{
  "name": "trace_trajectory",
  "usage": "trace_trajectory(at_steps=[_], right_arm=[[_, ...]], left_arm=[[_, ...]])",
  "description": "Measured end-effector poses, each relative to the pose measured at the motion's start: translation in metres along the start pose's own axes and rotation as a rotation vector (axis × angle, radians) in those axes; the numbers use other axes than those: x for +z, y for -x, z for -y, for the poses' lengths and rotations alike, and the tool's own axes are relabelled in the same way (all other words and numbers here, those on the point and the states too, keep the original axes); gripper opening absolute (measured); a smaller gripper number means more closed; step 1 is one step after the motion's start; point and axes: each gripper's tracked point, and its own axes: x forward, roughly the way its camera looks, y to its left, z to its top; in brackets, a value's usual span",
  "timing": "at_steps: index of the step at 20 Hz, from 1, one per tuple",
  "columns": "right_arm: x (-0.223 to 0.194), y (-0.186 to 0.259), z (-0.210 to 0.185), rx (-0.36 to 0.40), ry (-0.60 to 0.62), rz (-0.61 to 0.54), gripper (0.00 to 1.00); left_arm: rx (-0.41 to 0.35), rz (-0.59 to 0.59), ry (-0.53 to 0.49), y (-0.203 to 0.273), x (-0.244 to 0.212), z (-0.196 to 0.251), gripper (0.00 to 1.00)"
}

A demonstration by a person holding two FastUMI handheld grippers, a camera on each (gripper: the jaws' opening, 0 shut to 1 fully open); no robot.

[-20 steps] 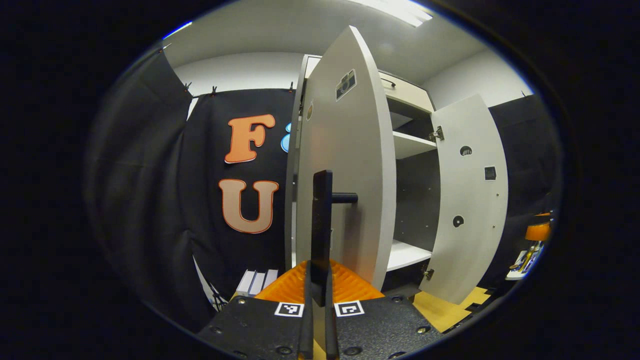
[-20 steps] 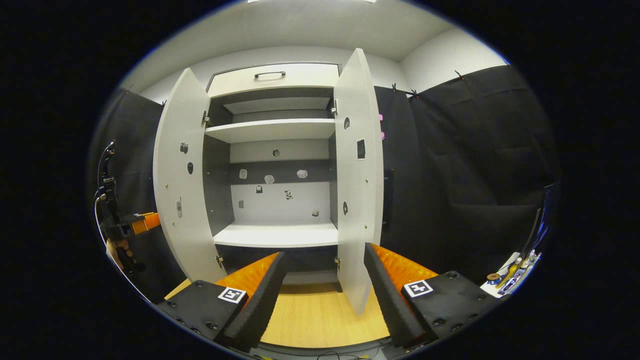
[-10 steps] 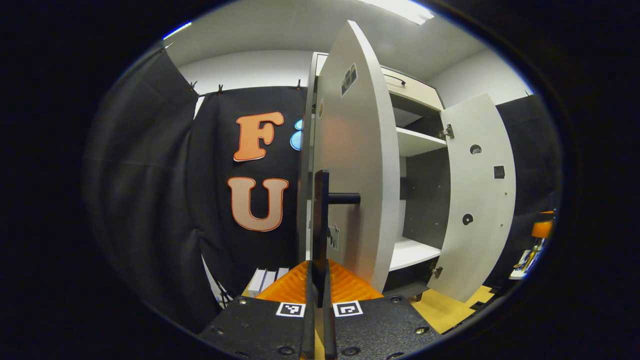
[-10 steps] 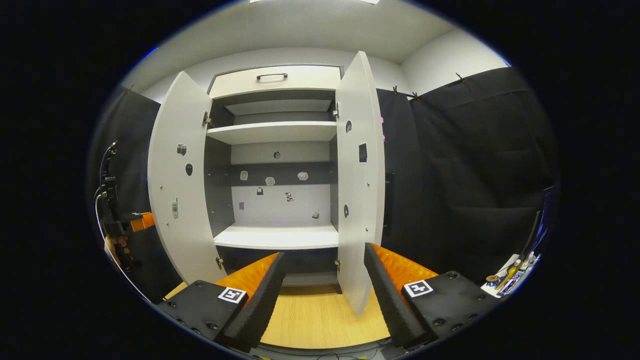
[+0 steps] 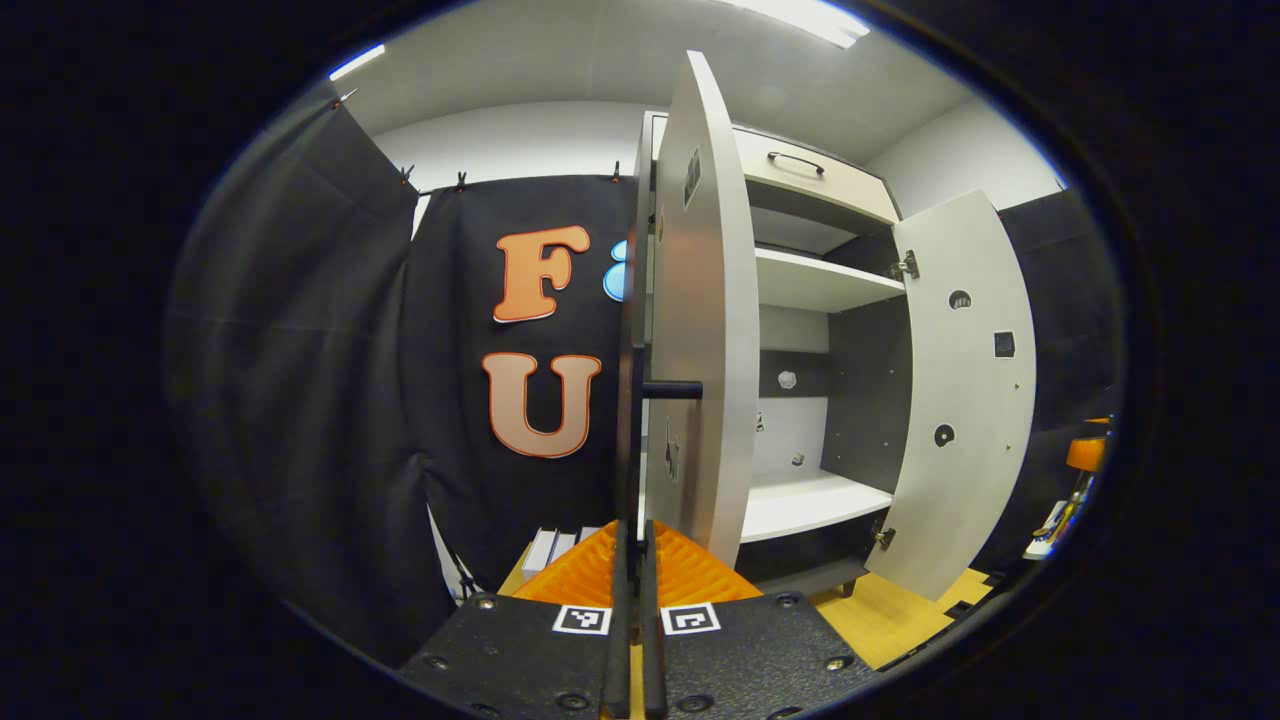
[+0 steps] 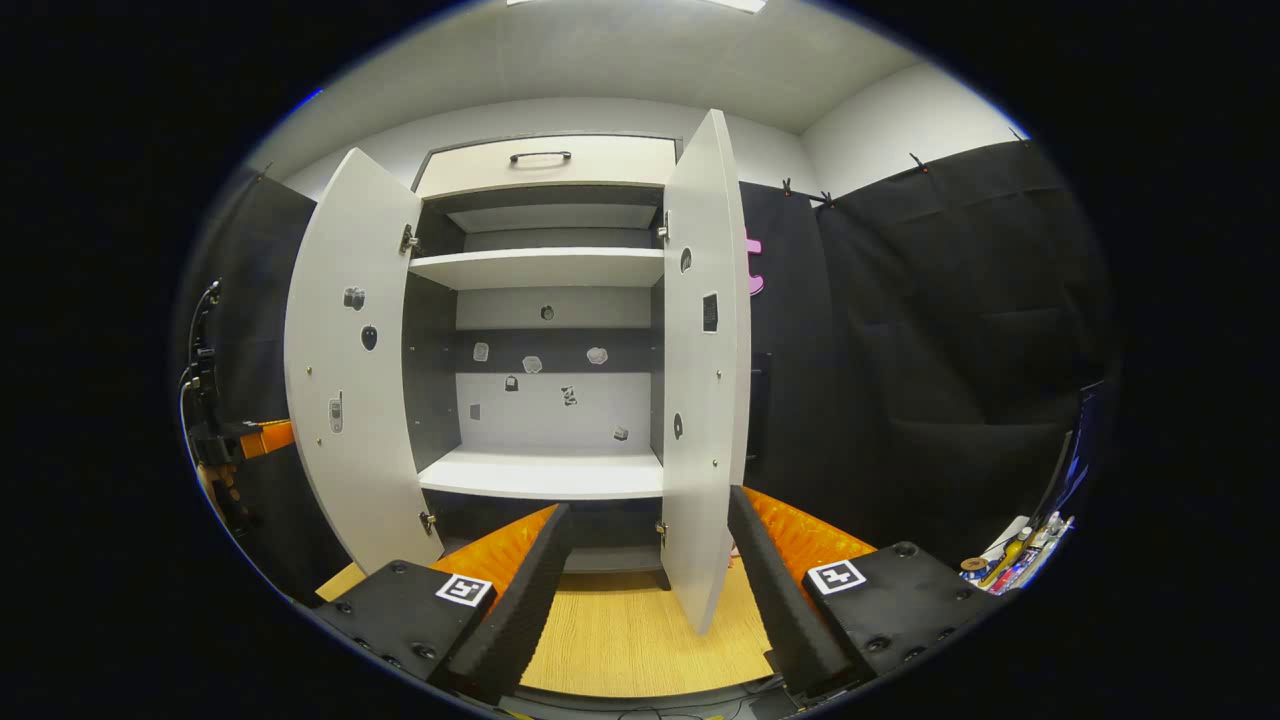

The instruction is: Open the right door of the double-door shoe cabinet with the right hand, and open the left door with the left hand.

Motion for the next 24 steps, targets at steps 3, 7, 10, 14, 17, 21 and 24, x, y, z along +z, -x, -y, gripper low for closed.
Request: trace_trajectory(at_steps=[3,7,10,14,17,21,24], right_arm=[[-0.001,0.001,0.002,-0.003,0.009,-0.002,0.99],[0.001,0.001,0.002,-0.011,0.006,0.005,0.99],[0.001,0.002,0.005,-0.021,0.01,0.008,0.99],[0.002,0.002,0.005,-0.028,0.008,0.016,0.99],[0.002,0.004,0.008,-0.036,0.017,0.017,0.99],[0.003,0.005,0.009,-0.047,0.014,0.022,0.99],[0.003,0.006,0.012,-0.052,0.019,0.023,0.99]], left_arm=[[0.018,-0.022,0.061,0.028,-0.002,0.005,0.06],[0.003,-0.013,0.067,0.059,0.009,0.024,0.15],[-0.022,-0.002,0.049,0.075,0.017,0.046,0.22],[-0.043,0.01,0.033,0.081,0.022,0.068,0.27],[-0.05,0.015,0.002,0.084,0.022,0.081,0.41],[-0.047,0.016,-0.005,0.083,0.02,0.085,0.55],[-0.036,0.017,-0.02,0.084,0.019,0.093,0.73]])
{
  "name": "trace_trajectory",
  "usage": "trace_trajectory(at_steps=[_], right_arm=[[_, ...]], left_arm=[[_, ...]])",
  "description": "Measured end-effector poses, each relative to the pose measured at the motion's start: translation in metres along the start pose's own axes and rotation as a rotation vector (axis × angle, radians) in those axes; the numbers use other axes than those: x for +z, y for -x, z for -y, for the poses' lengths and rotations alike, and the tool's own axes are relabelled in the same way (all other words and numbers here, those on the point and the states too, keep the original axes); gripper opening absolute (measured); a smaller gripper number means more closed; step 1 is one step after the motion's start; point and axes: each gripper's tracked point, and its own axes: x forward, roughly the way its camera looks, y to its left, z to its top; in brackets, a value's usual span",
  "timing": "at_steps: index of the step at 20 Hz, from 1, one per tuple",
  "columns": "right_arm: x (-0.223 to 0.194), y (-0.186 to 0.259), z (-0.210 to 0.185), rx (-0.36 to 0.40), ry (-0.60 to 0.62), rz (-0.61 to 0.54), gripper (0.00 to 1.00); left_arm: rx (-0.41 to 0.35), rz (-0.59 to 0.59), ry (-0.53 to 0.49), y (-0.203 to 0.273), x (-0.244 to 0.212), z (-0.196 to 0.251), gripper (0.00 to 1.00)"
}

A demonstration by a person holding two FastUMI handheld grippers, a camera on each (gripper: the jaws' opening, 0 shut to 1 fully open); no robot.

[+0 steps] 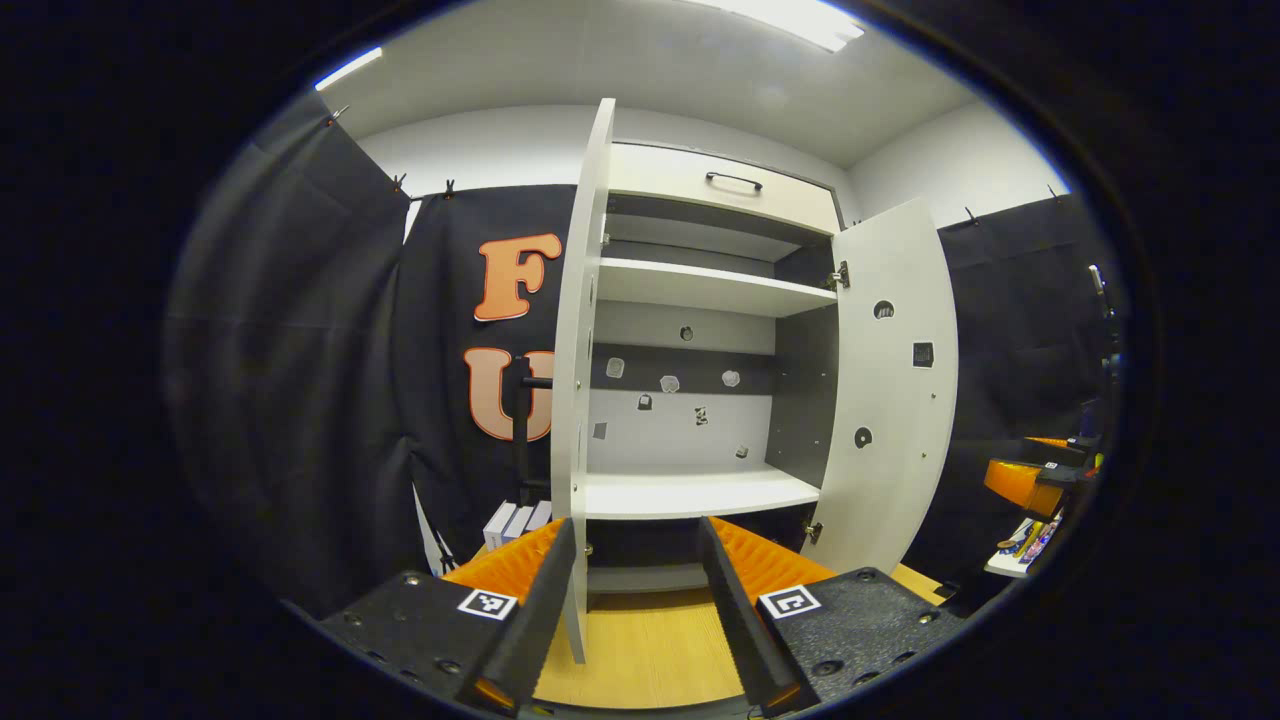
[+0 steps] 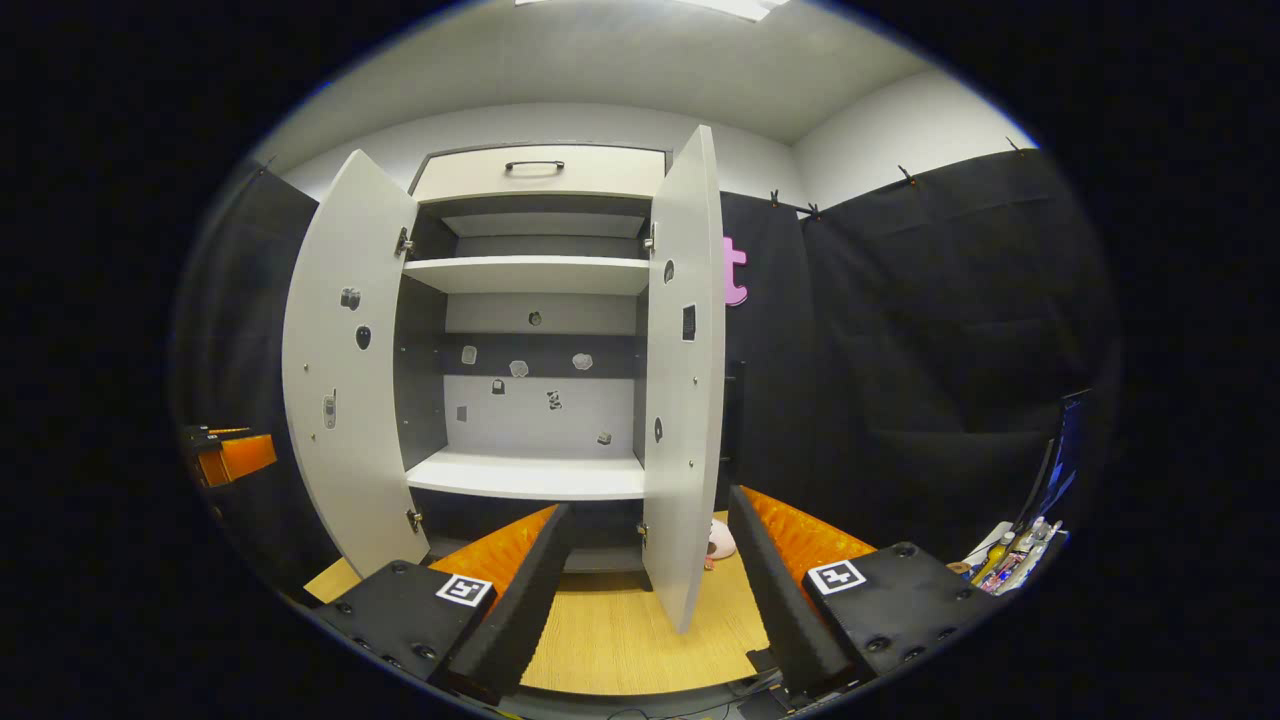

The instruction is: Open the right door of the double-door shoe cabinet with the right hand, and open the left door with the left hand.

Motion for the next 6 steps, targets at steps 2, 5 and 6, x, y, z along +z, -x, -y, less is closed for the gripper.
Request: trace_trajectory(at_steps=[2,5,6], right_arm=[[0.0003,0.0007,-0.0009,0.001,0.0,0.003,0.99],[0.0011,0.0002,-0.0002,0.0,-0.001,0.007,0.99],[0.0009,0.0004,-0.0006,0.003,0.0,0.006,0.99]], left_arm=[[0.02,0.014,-0.01,0.0007,0.003,0.0024,0.86],[0.041,0.036,0.001,0.0012,0.0089,0.0017,0.9],[0.045,0.038,0.006,0.0018,0.0093,0.0022,0.93]])
